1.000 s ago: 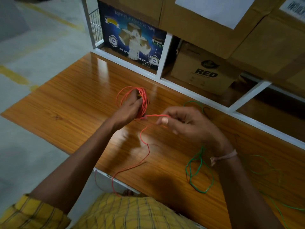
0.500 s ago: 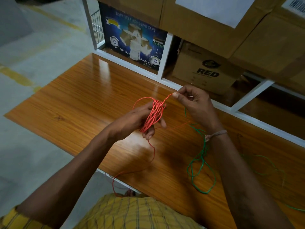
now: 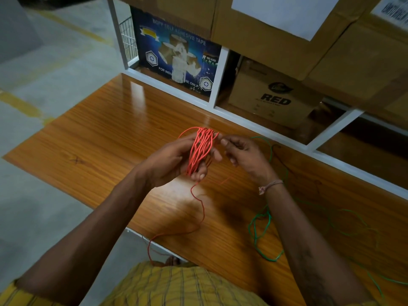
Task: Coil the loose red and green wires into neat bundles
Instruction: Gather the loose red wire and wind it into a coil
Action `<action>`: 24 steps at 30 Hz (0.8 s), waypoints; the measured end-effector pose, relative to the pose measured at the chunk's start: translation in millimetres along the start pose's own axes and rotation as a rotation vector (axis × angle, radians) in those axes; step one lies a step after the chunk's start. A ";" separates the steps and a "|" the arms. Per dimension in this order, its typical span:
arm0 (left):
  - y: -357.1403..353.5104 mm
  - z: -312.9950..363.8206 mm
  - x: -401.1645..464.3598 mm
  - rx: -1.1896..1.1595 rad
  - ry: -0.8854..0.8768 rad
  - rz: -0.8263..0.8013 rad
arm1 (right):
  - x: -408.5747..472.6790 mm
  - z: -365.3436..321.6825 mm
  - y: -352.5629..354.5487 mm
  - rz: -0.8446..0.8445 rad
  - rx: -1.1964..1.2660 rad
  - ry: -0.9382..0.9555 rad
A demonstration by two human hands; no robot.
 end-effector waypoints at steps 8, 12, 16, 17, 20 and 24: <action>0.2 5.0 1.5 0.040 -0.019 0.056 | -0.4 11.1 -12.1 -0.027 0.054 -0.025; 6.4 12.4 6.7 0.025 -0.125 0.182 | -6.7 17.9 -22.9 -0.064 0.090 -0.072; 24.5 15.3 10.2 -0.110 -0.246 0.383 | -9.4 26.6 -35.0 -0.073 0.113 -0.126; 27.0 15.1 10.6 -0.141 -0.259 0.409 | -9.9 28.2 -37.5 -0.074 0.110 -0.138; 29.6 14.0 11.4 -0.221 -0.268 0.437 | -12.1 30.0 -44.9 -0.086 0.114 -0.154; 27.8 14.3 13.5 -0.272 -0.249 0.376 | -19.2 27.1 -52.4 -0.118 0.067 -0.147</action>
Point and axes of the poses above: each hand's wrist, its own x-axis towards the middle knuckle, its own y-axis out of the back of the hand, z = x × y, the point moved 8 cm from there along x, towards the middle knuckle, and after that the axes turned 1 degree about y, right-handed, at the moved point
